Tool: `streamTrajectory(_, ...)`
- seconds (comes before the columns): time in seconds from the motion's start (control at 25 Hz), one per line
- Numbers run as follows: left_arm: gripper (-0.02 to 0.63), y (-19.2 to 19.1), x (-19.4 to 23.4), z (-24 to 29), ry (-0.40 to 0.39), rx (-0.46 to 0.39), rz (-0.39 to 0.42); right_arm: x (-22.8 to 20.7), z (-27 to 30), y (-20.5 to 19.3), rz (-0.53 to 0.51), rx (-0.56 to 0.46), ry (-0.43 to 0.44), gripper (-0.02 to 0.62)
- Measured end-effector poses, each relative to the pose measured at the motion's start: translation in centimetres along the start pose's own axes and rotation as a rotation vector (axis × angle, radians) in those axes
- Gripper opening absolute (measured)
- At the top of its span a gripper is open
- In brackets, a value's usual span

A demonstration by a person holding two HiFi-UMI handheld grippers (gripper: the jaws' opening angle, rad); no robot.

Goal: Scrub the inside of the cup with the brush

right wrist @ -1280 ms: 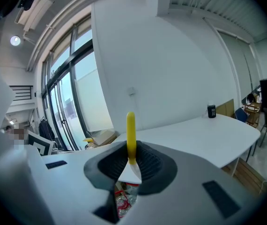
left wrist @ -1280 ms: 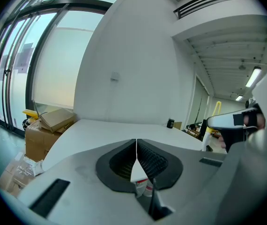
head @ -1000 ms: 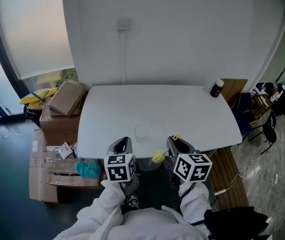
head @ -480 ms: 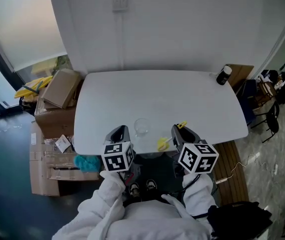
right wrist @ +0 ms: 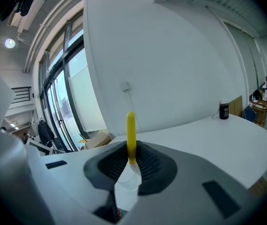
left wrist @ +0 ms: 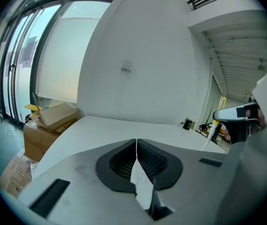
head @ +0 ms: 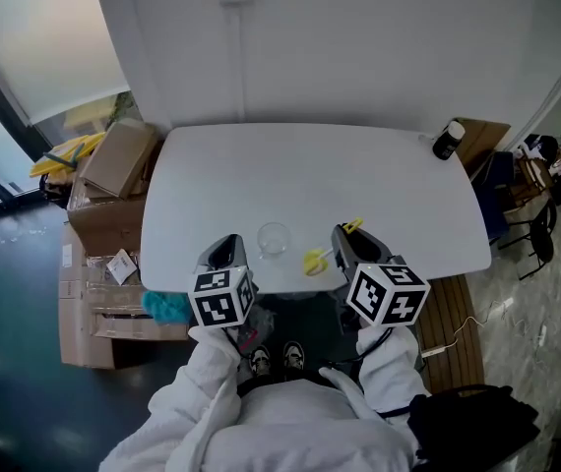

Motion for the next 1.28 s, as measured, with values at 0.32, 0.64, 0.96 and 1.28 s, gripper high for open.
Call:
streamTrajectory(0.32, 0.012, -2.1, 0.6, 0.3, -0.018, 0.041, 0.019, 0.1, 0.6, 0.1, -0.012, 0.008, 0.022, 0.104)
streamTrajectory(0.64, 0.120, -5.7, 0.1, 2.0, -0.108, 0.162, 0.074, -0.3, 0.6, 0.3, -0.035, 0.020, 0.015, 0.104)
streamTrajectory(0.96, 0.173, -9.0, -0.2, 5.2, -0.173, 0.273, 0.189, -0.9, 0.2, 1.3, -0.056, 0.029, 0.012, 0.104)
streamTrajectory(1.28, 0.173, -10.1, 0.3, 7.5, -0.158, 0.317, 0.224, -0.3, 0.3, 2.4, -0.059, 0.010, 0.047, 0.104)
Point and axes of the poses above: the fingertips, and each gripper's own axes: z forward along the fingers, x to its left, y out of its top, the point moved 8 cm from there along -z, backward along the fingers, and after that the axes turned 12 degrees about -y, right-handed, at the moved point
